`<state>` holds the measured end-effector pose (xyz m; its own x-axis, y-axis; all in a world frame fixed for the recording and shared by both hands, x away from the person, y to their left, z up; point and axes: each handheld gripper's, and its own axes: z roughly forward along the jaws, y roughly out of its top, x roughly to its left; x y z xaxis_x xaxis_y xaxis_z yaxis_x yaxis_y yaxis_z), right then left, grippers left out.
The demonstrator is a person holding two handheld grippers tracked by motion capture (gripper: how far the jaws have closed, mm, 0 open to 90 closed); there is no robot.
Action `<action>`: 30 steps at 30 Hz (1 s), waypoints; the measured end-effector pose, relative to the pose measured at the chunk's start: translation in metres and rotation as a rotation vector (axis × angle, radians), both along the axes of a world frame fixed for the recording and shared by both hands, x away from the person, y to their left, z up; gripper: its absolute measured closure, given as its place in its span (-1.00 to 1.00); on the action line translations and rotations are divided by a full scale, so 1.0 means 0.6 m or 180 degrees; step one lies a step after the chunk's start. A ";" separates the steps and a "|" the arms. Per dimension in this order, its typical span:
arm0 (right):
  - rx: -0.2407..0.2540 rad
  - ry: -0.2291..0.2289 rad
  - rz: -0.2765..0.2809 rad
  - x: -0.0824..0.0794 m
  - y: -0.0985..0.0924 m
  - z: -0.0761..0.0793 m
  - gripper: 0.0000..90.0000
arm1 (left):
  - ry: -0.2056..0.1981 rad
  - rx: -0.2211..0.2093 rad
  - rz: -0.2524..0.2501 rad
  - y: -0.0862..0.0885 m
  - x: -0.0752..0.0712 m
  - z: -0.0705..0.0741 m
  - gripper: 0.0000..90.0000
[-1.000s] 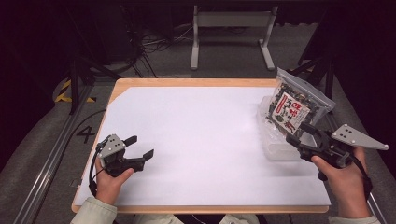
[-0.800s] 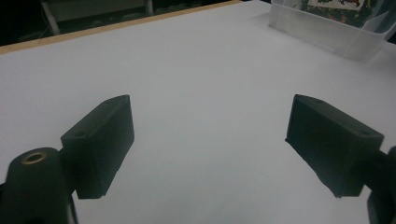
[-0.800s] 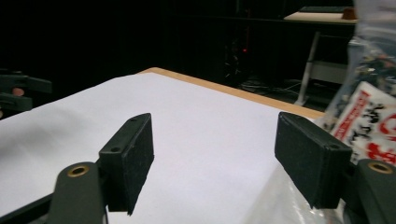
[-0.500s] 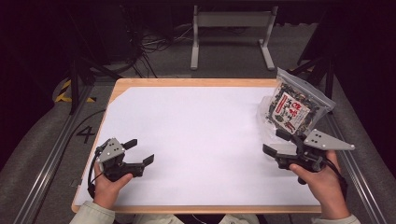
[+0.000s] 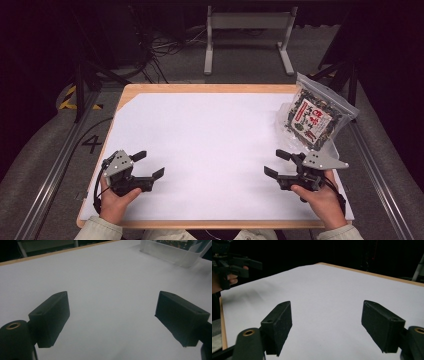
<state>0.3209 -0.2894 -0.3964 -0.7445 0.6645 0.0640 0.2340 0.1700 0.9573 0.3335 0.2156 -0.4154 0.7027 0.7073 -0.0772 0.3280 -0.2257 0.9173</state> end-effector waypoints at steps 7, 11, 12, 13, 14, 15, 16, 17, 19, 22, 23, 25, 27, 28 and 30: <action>-0.0010 0.0078 -0.0036 0.007 0.006 -0.040 -0.46 | 0.0030 -0.0030 0.0025 0.003 0.004 -0.008 -0.71; -0.0033 0.0135 -0.0056 0.009 0.008 -0.052 -0.46 | 0.0067 -0.0016 0.0022 0.000 0.005 -0.015 -0.71; -0.0051 0.0140 -0.0061 0.010 0.010 -0.055 -0.46 | 0.0060 0.0006 0.0023 -0.001 0.006 -0.015 -0.70; -0.0067 0.0151 -0.0079 0.010 0.011 -0.057 -0.46 | 0.0070 0.0003 0.0016 -0.002 0.006 -0.016 -0.70; -0.0074 0.0152 -0.0073 0.010 0.011 -0.059 -0.46 | 0.0058 0.0013 0.0007 -0.003 0.006 -0.017 -0.71; -0.0095 0.0160 -0.0071 0.009 0.013 -0.061 -0.46 | 0.0069 0.0023 0.0006 -0.003 0.006 -0.017 -0.71; -0.0127 0.0154 -0.0066 0.010 0.013 -0.062 -0.46 | 0.0060 0.0021 0.0008 -0.004 0.006 -0.018 -0.71; -0.0141 0.0152 -0.0066 0.010 0.014 -0.064 -0.46 | 0.0053 0.0034 0.0001 -0.004 0.006 -0.018 -0.71; -0.0154 0.0156 -0.0057 0.010 0.015 -0.067 -0.47 | 0.0067 0.0028 -0.0006 -0.006 0.006 -0.019 -0.71; -0.0199 0.0166 -0.0063 0.009 0.017 -0.070 -0.47 | 0.0071 0.0039 -0.0009 -0.006 0.006 -0.019 -0.71; -0.0243 0.0171 -0.0059 0.008 0.019 -0.072 -0.48 | 0.0089 0.0024 -0.0012 -0.006 0.006 -0.021 -0.71; -0.0261 0.0181 -0.0049 0.008 0.020 -0.074 -0.49 | 0.0088 0.0027 -0.0013 -0.007 0.006 -0.021 -0.71; -0.0307 0.0201 -0.0034 0.009 0.023 -0.078 -0.51 | 0.0080 0.0060 -0.0023 -0.006 0.006 -0.021 -0.71; -0.0321 0.0201 -0.0038 0.009 0.023 -0.078 -0.51 | 0.0076 0.0056 -0.0024 -0.006 0.007 -0.021 -0.71; -0.0321 0.0206 -0.0041 0.009 0.024 -0.078 -0.51 | 0.0073 0.0055 -0.0019 -0.007 0.006 -0.021 -0.71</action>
